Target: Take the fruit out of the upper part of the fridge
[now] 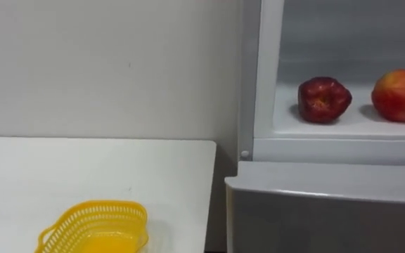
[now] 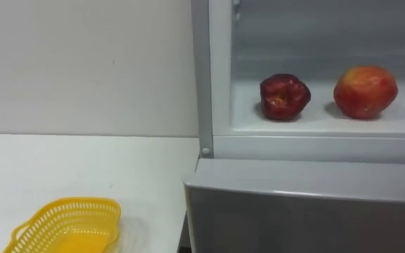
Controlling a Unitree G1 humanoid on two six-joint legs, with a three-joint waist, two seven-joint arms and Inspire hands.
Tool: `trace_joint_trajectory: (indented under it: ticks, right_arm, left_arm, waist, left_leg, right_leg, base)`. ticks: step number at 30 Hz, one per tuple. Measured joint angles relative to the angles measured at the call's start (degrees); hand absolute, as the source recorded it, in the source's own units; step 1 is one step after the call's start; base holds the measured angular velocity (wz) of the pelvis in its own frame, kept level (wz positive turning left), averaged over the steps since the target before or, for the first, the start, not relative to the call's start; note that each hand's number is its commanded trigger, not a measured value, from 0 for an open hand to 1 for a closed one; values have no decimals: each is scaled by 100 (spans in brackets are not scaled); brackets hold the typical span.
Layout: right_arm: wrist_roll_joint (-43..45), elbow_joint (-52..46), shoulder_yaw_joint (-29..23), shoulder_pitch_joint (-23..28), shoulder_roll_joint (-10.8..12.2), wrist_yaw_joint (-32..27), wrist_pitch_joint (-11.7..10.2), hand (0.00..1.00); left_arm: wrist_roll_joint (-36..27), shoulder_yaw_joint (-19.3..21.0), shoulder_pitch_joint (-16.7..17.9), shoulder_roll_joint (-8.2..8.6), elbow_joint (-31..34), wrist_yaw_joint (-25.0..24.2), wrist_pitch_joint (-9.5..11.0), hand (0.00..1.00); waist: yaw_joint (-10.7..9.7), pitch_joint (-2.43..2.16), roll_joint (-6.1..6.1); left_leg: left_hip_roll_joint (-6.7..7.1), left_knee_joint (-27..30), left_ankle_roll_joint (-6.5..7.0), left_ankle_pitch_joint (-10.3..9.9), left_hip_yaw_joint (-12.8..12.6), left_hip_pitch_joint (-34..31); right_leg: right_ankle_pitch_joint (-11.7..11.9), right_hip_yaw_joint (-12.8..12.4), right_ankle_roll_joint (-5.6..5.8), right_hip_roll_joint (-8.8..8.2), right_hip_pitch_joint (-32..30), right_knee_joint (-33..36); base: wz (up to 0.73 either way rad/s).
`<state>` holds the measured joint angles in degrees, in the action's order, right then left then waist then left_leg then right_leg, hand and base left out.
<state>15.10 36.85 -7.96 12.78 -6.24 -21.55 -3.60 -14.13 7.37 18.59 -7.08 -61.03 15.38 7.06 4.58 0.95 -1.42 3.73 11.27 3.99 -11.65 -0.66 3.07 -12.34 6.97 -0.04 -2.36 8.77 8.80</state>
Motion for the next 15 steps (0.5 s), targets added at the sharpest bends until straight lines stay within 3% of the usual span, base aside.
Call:
trace_joint_trajectory:
  ticks: [1,3,6,11,15]
  right_arm:
    - [6,-190,1,53,16,-15,33,0]
    - [71,-1266,18,383,43,-197,110,0]
    - [19,-2273,52,525,50,-595,200,0]
    - [-4,-2978,95,537,48,-1250,201,0]
    - [70,-3785,202,621,48,-1554,200,0]
  left_arm:
    - [12,-51,-24,1,-55,-66,-2,0]
    - [70,-95,-174,54,-275,-296,-23,0]
    - [122,-120,-348,79,-381,-547,-19,0]
    - [125,-206,-505,98,-724,-915,46,0]
    - [133,-205,-364,74,-802,-1115,48,0]
  waist:
    - [-20,-2,-3]
    - [-138,-52,-84]
    - [-142,-43,-93]
    - [-165,-48,-96]
    - [-166,-47,-95]
  left_leg:
    - [-1,-4,0,0,-27,-8]
    - [-1,-56,4,5,-69,-58]
    - [-28,-49,1,6,-239,-65]
    - [-52,8,-3,9,-345,-146]
    - [-96,13,-6,10,-439,-148]
  right_leg:
    - [0,-36,0,4,-16,4]
    - [1,-134,2,9,-128,47]
    - [9,-238,-9,40,-248,151]
    - [21,-241,-15,41,-398,229]
    - [26,-301,-22,65,-496,318]
  base:
    - [-22]
    - [-24]
    - [-31]
    - [-11]
    - [-17]
